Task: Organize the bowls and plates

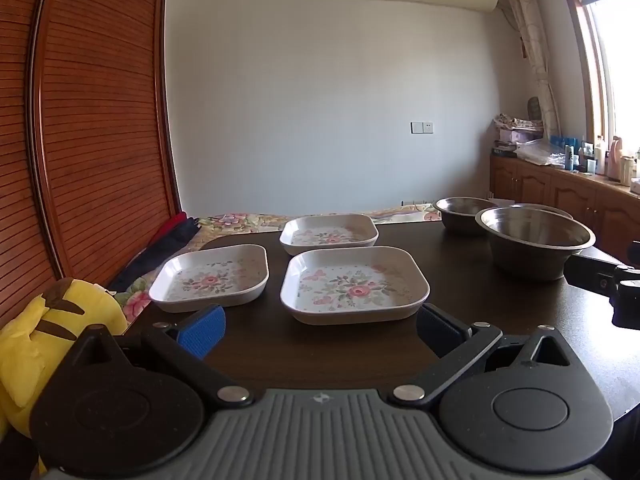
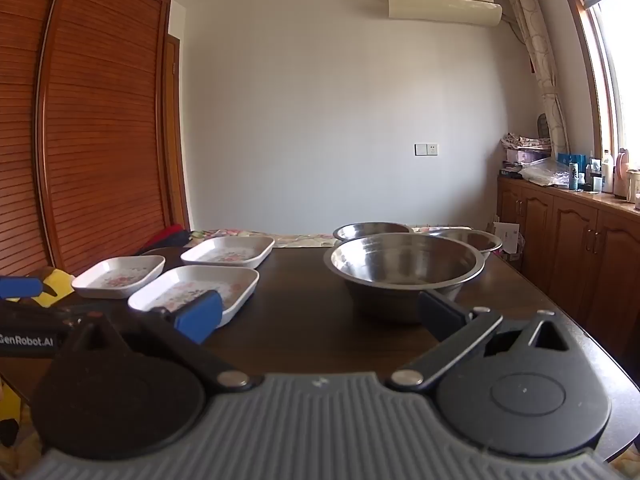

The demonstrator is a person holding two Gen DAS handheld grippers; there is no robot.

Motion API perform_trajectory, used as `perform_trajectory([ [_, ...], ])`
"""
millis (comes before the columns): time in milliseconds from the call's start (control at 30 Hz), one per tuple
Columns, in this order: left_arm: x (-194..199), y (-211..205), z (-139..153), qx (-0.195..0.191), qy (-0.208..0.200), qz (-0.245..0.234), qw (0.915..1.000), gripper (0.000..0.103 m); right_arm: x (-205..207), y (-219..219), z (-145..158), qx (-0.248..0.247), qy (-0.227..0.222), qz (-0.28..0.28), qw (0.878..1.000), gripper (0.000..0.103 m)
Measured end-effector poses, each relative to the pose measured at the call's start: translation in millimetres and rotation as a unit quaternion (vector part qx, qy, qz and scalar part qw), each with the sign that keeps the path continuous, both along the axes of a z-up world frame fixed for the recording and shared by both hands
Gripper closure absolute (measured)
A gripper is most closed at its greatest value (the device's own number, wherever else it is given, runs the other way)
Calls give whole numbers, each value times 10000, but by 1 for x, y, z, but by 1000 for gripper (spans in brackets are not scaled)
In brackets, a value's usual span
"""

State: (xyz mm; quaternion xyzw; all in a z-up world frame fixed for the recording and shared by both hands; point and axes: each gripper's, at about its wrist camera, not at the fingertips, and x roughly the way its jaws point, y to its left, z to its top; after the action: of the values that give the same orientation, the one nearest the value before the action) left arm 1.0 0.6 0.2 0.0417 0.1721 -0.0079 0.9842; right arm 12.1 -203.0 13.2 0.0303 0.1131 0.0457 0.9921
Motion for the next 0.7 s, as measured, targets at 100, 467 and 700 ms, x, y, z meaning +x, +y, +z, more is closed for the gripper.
perform_trajectory([
  [100,-1,3,4,11,-11,13,10000,0,-1,-1,1,0,-8,-3,10000,0],
  [467,-2,0,4,70,-46,0,10000,0,0,-2,1,-61,28,-33,10000,0],
  [700,-3,0,4,68,-41,-6,10000,0,0,-4,-1,-30,31,-30,10000,0],
])
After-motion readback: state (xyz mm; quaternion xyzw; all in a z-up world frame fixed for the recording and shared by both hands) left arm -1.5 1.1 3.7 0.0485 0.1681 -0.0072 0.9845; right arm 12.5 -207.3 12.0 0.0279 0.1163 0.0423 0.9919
